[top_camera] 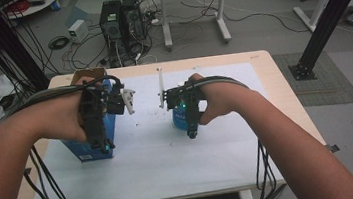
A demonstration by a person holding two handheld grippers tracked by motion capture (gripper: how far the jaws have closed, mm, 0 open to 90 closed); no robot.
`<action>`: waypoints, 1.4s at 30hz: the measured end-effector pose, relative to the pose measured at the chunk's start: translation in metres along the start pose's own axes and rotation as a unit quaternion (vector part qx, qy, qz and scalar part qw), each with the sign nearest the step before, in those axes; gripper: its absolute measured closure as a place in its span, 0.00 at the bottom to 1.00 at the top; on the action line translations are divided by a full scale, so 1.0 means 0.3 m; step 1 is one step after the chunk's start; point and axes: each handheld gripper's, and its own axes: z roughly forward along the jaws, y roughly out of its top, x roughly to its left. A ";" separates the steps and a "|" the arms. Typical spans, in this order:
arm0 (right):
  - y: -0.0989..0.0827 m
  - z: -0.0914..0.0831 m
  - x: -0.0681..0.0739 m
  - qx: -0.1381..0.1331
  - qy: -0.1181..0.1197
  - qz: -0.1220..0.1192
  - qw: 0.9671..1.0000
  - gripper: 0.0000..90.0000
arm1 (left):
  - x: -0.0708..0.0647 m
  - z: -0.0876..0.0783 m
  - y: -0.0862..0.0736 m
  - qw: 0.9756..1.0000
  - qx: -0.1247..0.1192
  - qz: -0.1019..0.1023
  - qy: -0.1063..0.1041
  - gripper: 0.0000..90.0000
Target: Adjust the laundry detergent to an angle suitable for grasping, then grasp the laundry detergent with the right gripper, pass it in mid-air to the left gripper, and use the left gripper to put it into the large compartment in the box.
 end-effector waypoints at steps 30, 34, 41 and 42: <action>-0.011 0.018 -0.008 -0.001 -0.002 0.005 1.000 0.02 | 0.003 0.027 0.024 1.000 0.002 -0.003 -0.005 0.04; -0.015 0.014 -0.005 -0.002 -0.003 0.001 1.000 0.02 | 0.000 0.020 0.021 1.000 0.001 -0.002 -0.002 0.04; -0.025 0.003 0.009 -0.008 -0.010 0.006 1.000 0.02 | -0.007 0.025 0.020 1.000 0.001 -0.003 0.001 0.04; -0.026 0.002 0.011 -0.009 -0.012 0.006 1.000 0.02 | -0.008 0.026 0.019 1.000 0.000 -0.001 0.001 0.04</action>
